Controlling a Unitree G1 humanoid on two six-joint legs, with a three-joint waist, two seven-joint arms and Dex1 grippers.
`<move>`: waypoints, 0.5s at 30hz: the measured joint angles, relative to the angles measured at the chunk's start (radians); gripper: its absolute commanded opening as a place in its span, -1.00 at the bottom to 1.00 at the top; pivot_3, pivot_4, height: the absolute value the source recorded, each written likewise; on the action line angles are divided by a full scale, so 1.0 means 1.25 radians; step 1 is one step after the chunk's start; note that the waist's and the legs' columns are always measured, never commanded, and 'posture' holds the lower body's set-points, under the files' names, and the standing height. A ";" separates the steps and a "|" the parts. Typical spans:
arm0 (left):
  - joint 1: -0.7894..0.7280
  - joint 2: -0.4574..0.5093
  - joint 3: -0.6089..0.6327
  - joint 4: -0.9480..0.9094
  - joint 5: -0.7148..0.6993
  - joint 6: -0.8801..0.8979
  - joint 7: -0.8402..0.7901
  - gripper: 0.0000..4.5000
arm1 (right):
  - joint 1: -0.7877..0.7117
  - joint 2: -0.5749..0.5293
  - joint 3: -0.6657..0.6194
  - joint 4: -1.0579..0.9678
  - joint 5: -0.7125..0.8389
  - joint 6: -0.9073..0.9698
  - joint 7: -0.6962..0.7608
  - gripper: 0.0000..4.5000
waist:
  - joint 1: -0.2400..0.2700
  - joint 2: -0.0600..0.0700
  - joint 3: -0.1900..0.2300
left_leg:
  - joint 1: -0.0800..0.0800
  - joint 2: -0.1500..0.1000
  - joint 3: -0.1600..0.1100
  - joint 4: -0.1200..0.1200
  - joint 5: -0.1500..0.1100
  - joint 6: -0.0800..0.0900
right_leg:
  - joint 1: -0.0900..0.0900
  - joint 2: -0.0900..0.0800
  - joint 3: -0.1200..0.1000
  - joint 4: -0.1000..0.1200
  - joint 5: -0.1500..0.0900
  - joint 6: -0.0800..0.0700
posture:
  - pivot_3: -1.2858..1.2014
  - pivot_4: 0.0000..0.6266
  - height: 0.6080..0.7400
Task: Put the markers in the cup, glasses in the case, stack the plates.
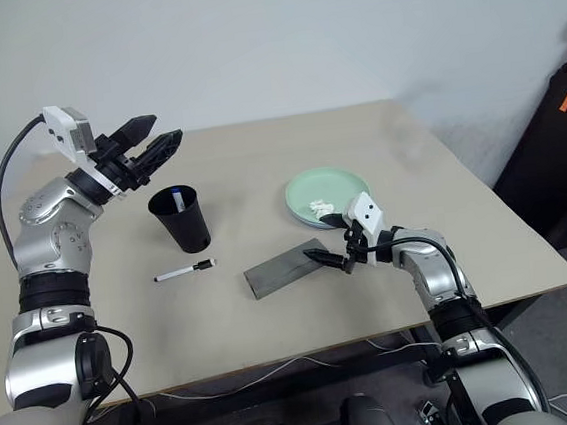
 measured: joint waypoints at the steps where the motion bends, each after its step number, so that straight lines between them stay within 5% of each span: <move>1: 0.000 0.000 0.000 0.000 0.000 0.000 0.000 0.48 | 0.000 0.000 0.000 0.000 0.000 0.000 0.000 1.00 | 0.000 0.000 0.000 | 0.000 0.000 0.000 0.000 0.000 0.000 | 0.000 0.000 0.000 0.000 0.000 0.000 | 0.03 -1.00 0.70; 7: 0.000 0.000 0.000 0.000 0.000 0.000 0.000 0.48 | 0.000 0.000 0.000 0.000 0.000 0.000 0.000 1.00 | 0.000 0.000 0.000 | 0.000 0.000 0.000 0.000 0.000 0.000 | 0.000 0.000 0.000 0.000 0.000 0.000 | 0.03 -1.00 0.70; 11: 0.140 0.225 -0.170 -0.186 0.012 0.155 -0.279 0.48 | 0.004 -0.001 0.005 -0.009 0.000 0.001 0.001 1.00 | -0.021 0.000 0.000 | 0.000 -0.001 0.002 -0.001 -0.002 -0.001 | -0.004 0.002 0.002 0.001 0.000 0.000 | 0.03 -1.00 0.70; 15: 0.163 0.250 -0.221 -0.248 0.010 0.226 -0.363 0.48 | 0.003 0.004 0.003 -0.010 0.000 0.001 0.001 1.00 | -0.014 -0.001 0.000 | -0.004 0.003 0.001 0.001 -0.002 -0.001 | -0.005 0.002 0.001 0.001 0.000 0.000 | 0.03 -1.00 0.70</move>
